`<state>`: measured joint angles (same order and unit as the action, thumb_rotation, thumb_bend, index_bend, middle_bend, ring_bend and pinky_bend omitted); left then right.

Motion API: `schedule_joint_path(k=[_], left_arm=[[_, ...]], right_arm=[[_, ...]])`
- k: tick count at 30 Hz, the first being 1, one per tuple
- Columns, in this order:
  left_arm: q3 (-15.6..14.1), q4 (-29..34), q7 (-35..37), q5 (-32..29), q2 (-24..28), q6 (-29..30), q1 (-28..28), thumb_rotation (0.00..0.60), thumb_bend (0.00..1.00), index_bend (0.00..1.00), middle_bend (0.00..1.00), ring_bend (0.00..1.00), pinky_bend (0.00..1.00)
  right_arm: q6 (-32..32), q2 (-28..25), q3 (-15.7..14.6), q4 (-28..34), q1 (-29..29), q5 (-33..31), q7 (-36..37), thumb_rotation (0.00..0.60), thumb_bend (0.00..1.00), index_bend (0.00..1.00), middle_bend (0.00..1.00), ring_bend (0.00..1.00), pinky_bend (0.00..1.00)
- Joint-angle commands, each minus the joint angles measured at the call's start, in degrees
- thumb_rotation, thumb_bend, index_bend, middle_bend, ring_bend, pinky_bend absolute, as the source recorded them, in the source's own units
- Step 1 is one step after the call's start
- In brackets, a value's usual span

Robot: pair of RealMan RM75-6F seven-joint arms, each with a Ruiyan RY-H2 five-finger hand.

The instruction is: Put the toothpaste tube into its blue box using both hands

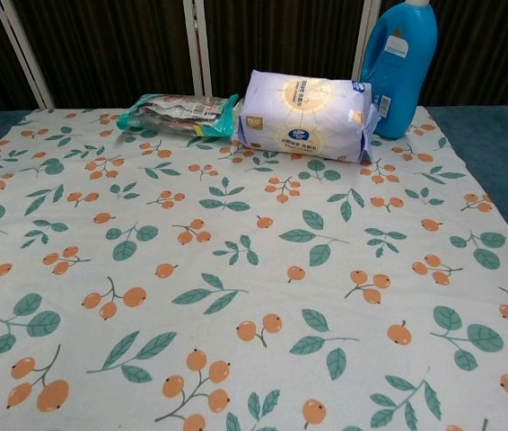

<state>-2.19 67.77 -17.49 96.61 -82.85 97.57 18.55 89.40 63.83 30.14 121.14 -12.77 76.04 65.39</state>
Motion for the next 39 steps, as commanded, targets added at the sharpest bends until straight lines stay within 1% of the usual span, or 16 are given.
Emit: schedule_joint_path(k=[1,3,5,7,9,12,18,21,24,26,27,30,34,35,37,39], left_arm=[[0.34,0.24,-0.11,-0.09,-0.01,-0.53,-0.2,0.6,0.13,0.16,0.14,0.19,0.26],[0.54,0.38,-0.14,-0.02,0.04,-0.7,-0.29,0.6,0.13,0.16,0.14,0.19,0.25],[0.76,0.51,-0.07,0.03,0.08,-0.88,-0.43,0.6,0.13,0.16,0.14,0.19,0.25],[0.98,0.6,-0.03,0.03,0.14,-1.11,-0.55,0.6,0.13,0.16,0.14,0.19,0.25],[1.22,0.65,0.0,0.01,0.18,-1.21,-0.65,0.6,0.13,0.16,0.14,0.19,0.25],[1.46,0.84,0.24,-0.16,0.19,-1.47,-0.81,0.6,0.13,0.16,0.14,0.19,0.25],[1.71,1.15,0.62,0.4,0.4,-2.01,-0.93,0.6,0.13,0.16,0.14,0.19,0.25],[1.87,1.22,0.87,0.62,0.49,-2.26,-0.98,0.6,0.13,0.16,0.14,0.19,0.25],[2.06,1.22,1.35,0.71,0.57,-2.54,-1.02,0.6,0.13,0.16,0.14,0.19,0.25],[2.17,1.2,1.68,0.73,0.64,-2.77,-1.05,0.6,0.13,0.17,0.14,0.19,0.25],[2.18,1.18,1.77,0.77,0.67,-2.87,-1.05,0.6,0.13,0.17,0.14,0.19,0.25],[2.24,1.17,1.87,0.95,0.73,-3.25,-1.04,0.6,0.13,0.17,0.14,0.19,0.25],[2.34,1.71,1.66,1.37,0.8,-3.33,-1.12,0.6,0.13,0.17,0.14,0.19,0.25],[2.32,1.82,1.57,1.51,0.82,-3.34,-1.16,0.6,0.13,0.17,0.15,0.19,0.25],[2.38,1.91,1.45,1.55,0.9,-3.46,-1.25,0.6,0.13,0.17,0.15,0.19,0.25],[2.51,1.99,1.45,1.48,1.02,-3.58,-1.34,0.6,0.13,0.17,0.15,0.19,0.25]], right_arm=[[0.81,0.19,0.5,0.58,0.36,0.13,-0.95,0.6,0.36,0.24,0.4,0.34,0.44],[0.77,0.06,0.48,0.75,0.44,0.31,-1.16,0.6,0.36,0.24,0.4,0.35,0.44],[0.51,-0.09,0.75,0.72,0.4,-0.26,-1.25,0.6,0.36,0.28,0.43,0.39,0.46],[0.41,-0.08,1.0,0.7,0.4,-0.77,-1.32,0.6,0.38,0.41,0.52,0.51,0.54],[0.67,0.13,1.13,0.71,0.51,-1.14,-1.62,0.6,0.42,0.5,0.59,0.58,0.58],[0.31,-0.07,0.94,0.76,0.56,-1.35,-2.52,0.6,0.47,0.59,0.65,0.64,0.62],[-1.61,-0.03,0.28,0.54,0.17,-2.96,-4.91,0.6,0.47,0.6,0.66,0.65,0.62],[-4.01,-0.6,-0.79,-0.18,-0.34,-3.54,-7.25,0.6,0.47,0.6,0.66,0.65,0.62],[-7.22,-1.84,-3.35,-1.54,-0.79,-2.75,-12.08,0.6,0.47,0.6,0.66,0.65,0.62],[-8.72,-2.43,-6.64,-3.6,-0.5,-0.57,-17.5,0.6,0.47,0.6,0.66,0.65,0.62],[-9.03,-2.34,-7.71,-4.31,-0.38,0.01,-19.18,0.6,0.47,0.6,0.66,0.65,0.62],[-12.16,-1.92,-13.7,-7.95,0.14,2.27,-26.81,0.6,0.47,0.6,0.66,0.65,0.62],[-16.82,-0.96,-19.24,-11.72,-0.09,2.21,-35.71,0.6,0.47,0.6,0.66,0.65,0.62],[-19.34,-1.09,-20.87,-12.51,-0.61,1.44,-39.21,0.6,0.47,0.6,0.66,0.65,0.62],[-22.51,-1.51,-22.31,-12.54,-1.46,-0.94,-44.2,0.6,0.47,0.6,0.66,0.65,0.62],[-24.07,-1.41,-23.22,-12.58,-1.99,-2.63,-48.21,0.6,0.47,0.6,0.66,0.65,0.62]])
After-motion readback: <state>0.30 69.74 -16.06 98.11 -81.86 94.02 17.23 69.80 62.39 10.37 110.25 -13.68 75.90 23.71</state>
